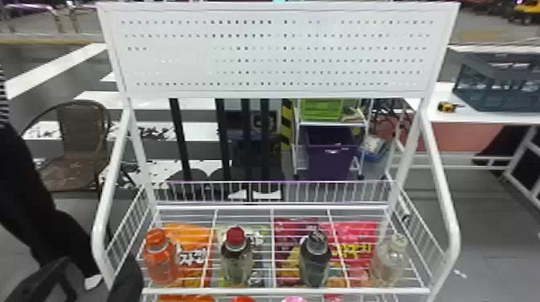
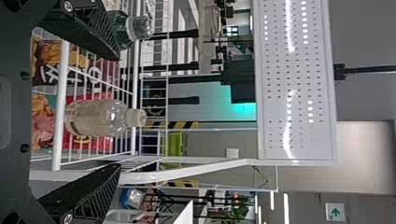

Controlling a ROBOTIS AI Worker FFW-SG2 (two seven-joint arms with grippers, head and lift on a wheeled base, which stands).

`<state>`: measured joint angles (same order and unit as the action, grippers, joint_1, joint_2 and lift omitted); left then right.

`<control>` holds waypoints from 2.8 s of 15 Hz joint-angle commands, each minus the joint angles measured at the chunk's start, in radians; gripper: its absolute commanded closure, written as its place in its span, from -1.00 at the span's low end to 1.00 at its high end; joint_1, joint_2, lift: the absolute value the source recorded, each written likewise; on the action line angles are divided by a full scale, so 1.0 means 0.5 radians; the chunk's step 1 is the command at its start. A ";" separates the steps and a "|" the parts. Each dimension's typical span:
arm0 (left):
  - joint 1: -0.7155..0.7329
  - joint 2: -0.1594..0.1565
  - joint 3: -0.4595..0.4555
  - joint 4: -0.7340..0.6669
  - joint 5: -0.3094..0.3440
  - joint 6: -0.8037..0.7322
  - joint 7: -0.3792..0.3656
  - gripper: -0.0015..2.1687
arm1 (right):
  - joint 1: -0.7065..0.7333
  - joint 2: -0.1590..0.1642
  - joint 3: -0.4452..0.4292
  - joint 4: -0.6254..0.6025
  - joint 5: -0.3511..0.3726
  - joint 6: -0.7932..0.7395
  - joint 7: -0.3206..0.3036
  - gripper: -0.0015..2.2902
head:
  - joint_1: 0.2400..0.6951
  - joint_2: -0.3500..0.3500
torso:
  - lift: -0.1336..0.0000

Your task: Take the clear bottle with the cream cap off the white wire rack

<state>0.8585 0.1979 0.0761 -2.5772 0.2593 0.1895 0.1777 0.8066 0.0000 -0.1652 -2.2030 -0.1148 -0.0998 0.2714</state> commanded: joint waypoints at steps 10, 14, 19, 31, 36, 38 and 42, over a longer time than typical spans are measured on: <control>-0.030 0.006 -0.091 0.022 -0.062 0.080 0.013 -0.87 | -0.932 0.002 0.146 1.218 0.211 -0.268 -0.107 -0.93 | 0.14 0.00 | 1.00; -0.054 0.012 -0.137 0.058 -0.071 0.092 0.016 -0.87 | -1.128 0.002 0.174 1.399 0.254 -0.262 -0.166 -0.93 | 0.14 0.00 | 1.00; -0.079 0.021 -0.192 0.062 -0.108 0.160 0.025 -0.87 | -1.273 0.002 0.189 1.455 0.303 -0.158 -0.212 -0.65 | 0.14 0.00 | 1.00; -0.060 0.028 -0.207 0.034 -0.114 0.117 0.025 -0.87 | -0.607 0.002 0.180 0.298 0.273 0.346 -0.276 0.65 | 0.14 0.00 | 1.00; -0.054 0.028 -0.201 0.055 -0.117 0.025 0.022 -0.87 | -0.070 0.002 0.094 -0.291 0.196 0.407 -0.258 0.64 | 0.14 0.00 | 1.00; -0.057 0.028 -0.201 0.055 -0.117 0.025 0.016 -0.87 | 0.105 0.002 0.017 -0.420 0.088 0.370 -0.254 0.64 | 0.14 0.00 | 1.00; -0.088 0.031 -0.201 0.055 -0.117 0.037 0.019 -0.87 | 0.286 0.002 -0.114 -0.521 -0.019 0.315 -0.202 0.64 | 0.14 0.00 | 1.00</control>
<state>0.8201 0.2117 -0.0245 -2.5504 0.2009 0.2051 0.1871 0.9272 0.0000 -0.2049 -2.4539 -0.1097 0.0627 0.1691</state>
